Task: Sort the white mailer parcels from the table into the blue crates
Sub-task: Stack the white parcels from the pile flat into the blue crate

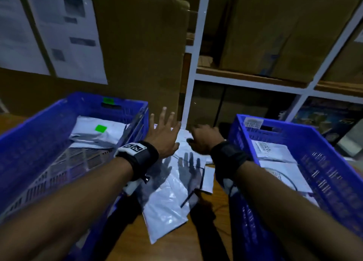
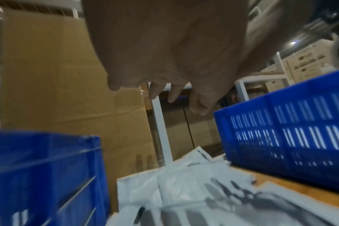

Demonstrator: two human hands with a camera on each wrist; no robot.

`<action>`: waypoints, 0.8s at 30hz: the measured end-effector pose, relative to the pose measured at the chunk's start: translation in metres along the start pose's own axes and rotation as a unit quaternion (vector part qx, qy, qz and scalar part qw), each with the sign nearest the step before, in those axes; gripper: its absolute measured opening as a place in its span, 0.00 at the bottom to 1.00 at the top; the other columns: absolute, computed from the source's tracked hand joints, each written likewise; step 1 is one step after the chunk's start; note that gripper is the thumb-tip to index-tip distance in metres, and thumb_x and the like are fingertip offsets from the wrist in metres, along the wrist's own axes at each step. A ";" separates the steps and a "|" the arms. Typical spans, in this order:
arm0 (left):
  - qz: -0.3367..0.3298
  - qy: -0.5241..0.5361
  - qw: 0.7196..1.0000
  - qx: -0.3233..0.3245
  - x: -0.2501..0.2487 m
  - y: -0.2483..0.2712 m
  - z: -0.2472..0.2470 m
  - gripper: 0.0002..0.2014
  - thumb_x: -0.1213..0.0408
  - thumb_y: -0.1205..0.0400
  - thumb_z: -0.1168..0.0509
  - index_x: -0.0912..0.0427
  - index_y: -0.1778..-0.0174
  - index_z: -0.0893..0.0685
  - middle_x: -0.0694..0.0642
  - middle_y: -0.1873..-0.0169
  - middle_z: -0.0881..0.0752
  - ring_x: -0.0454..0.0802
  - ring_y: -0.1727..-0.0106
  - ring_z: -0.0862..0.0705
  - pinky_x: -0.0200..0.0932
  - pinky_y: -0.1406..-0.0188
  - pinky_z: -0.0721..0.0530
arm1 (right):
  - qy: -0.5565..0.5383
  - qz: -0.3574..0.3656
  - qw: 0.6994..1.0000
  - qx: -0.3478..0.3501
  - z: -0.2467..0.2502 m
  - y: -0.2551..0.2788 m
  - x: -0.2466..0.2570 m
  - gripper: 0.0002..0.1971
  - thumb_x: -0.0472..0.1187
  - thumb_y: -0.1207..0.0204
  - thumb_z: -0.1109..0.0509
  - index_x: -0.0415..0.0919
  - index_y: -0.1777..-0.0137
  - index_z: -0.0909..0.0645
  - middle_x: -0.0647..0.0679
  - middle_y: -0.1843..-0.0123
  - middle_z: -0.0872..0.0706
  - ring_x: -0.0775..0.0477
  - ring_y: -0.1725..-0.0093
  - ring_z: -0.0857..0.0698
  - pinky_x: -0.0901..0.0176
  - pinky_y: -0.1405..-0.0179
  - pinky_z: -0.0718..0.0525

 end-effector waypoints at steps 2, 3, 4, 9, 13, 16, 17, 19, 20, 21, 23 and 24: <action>-0.002 -0.013 1.000 0.017 0.006 0.001 -0.015 0.38 0.44 0.14 0.42 0.53 0.12 0.50 0.62 0.13 0.63 0.69 0.16 0.72 0.77 0.23 0.65 | 0.013 0.011 1.000 0.011 -0.032 0.004 0.011 0.21 0.55 0.17 0.41 0.44 0.31 0.25 0.40 0.27 0.23 0.35 0.26 0.27 0.33 0.29 0.30; -0.003 -0.018 1.000 0.024 0.009 0.002 -0.020 0.37 0.44 0.14 0.42 0.53 0.12 0.48 0.62 0.13 0.63 0.70 0.17 0.72 0.77 0.23 0.66 | 0.017 0.017 0.999 0.024 -0.048 0.008 0.017 0.22 0.55 0.16 0.42 0.44 0.29 0.26 0.41 0.25 0.25 0.36 0.23 0.32 0.31 0.25 0.35; -0.005 -0.021 0.999 0.027 0.012 0.002 -0.026 0.37 0.43 0.15 0.42 0.53 0.13 0.46 0.63 0.13 0.63 0.70 0.17 0.72 0.77 0.23 0.66 | 0.018 0.021 0.999 0.035 -0.064 0.013 0.026 0.23 0.55 0.16 0.43 0.44 0.26 0.28 0.42 0.21 0.29 0.37 0.19 0.37 0.29 0.23 0.41; -0.019 -0.034 0.999 0.029 0.019 0.004 -0.046 0.33 0.43 0.15 0.41 0.53 0.15 0.39 0.65 0.14 0.64 0.71 0.17 0.71 0.78 0.24 0.66 | 0.019 0.065 0.997 -0.032 -0.108 0.038 0.071 0.30 0.57 0.17 0.45 0.43 0.19 0.34 0.41 0.16 0.36 0.36 0.15 0.43 0.24 0.22 0.47; -0.032 -0.029 0.998 0.039 0.012 0.004 -0.046 0.30 0.44 0.15 0.41 0.52 0.18 0.34 0.65 0.14 0.64 0.72 0.17 0.72 0.80 0.23 0.65 | 0.013 0.124 0.988 -0.088 -0.126 0.061 0.110 0.37 0.67 0.21 0.47 0.38 0.28 0.21 0.35 0.23 0.24 0.31 0.20 0.31 0.17 0.27 0.39; -0.037 -0.017 0.998 0.038 0.008 0.004 -0.044 0.28 0.44 0.15 0.41 0.51 0.19 0.32 0.64 0.13 0.63 0.71 0.17 0.71 0.79 0.22 0.64 | -0.018 0.114 0.990 -0.076 -0.141 0.080 0.134 0.50 0.77 0.25 0.53 0.34 0.19 0.33 0.32 0.17 0.36 0.29 0.15 0.46 0.16 0.24 0.53; -0.038 -0.019 0.998 0.038 0.008 0.006 -0.044 0.28 0.44 0.14 0.41 0.51 0.19 0.32 0.64 0.13 0.63 0.71 0.16 0.71 0.79 0.22 0.63 | -0.020 0.105 0.992 -0.061 -0.147 0.085 0.138 0.53 0.80 0.27 0.55 0.34 0.17 0.39 0.32 0.15 0.42 0.29 0.14 0.52 0.16 0.25 0.57; -0.041 -0.027 0.998 0.042 0.009 0.011 -0.042 0.28 0.45 0.14 0.42 0.51 0.19 0.32 0.64 0.13 0.62 0.71 0.16 0.71 0.79 0.22 0.62 | -0.003 0.090 0.995 -0.037 -0.153 0.090 0.143 0.53 0.77 0.27 0.52 0.34 0.16 0.42 0.31 0.15 0.46 0.30 0.14 0.59 0.14 0.27 0.60; -0.045 -0.032 0.997 0.045 0.008 0.013 -0.040 0.27 0.46 0.13 0.42 0.51 0.19 0.32 0.64 0.13 0.61 0.71 0.16 0.70 0.79 0.22 0.62 | 0.007 0.080 0.996 -0.027 -0.154 0.090 0.141 0.50 0.74 0.27 0.49 0.33 0.17 0.39 0.30 0.14 0.47 0.30 0.14 0.60 0.14 0.27 0.61; -0.048 -0.037 0.997 0.051 0.007 0.015 -0.040 0.27 0.47 0.13 0.42 0.52 0.18 0.34 0.64 0.13 0.61 0.70 0.16 0.69 0.79 0.22 0.62 | 0.020 0.071 0.997 -0.014 -0.155 0.090 0.138 0.47 0.69 0.26 0.47 0.32 0.18 0.37 0.30 0.14 0.46 0.30 0.14 0.61 0.14 0.27 0.62; -0.052 -0.055 0.994 0.074 0.005 0.021 -0.042 0.29 0.50 0.12 0.42 0.53 0.15 0.37 0.64 0.13 0.61 0.70 0.15 0.68 0.80 0.23 0.65 | 0.041 0.069 0.997 -0.008 -0.149 0.089 0.131 0.41 0.60 0.27 0.41 0.32 0.19 0.35 0.30 0.15 0.45 0.29 0.14 0.58 0.15 0.27 0.61; -0.052 -0.066 0.993 0.088 0.003 0.024 -0.043 0.30 0.52 0.12 0.41 0.54 0.14 0.40 0.65 0.13 0.61 0.70 0.15 0.68 0.80 0.23 0.66 | 0.044 0.070 0.996 -0.010 -0.147 0.089 0.126 0.39 0.56 0.26 0.39 0.32 0.19 0.34 0.30 0.15 0.43 0.28 0.14 0.55 0.14 0.26 0.59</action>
Point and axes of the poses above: each hand's wrist, its own y-axis away from the middle knuckle, its own z-axis out of the back of the hand, x = y × z, the point moved 4 cm from there along -y, towards the middle knuckle
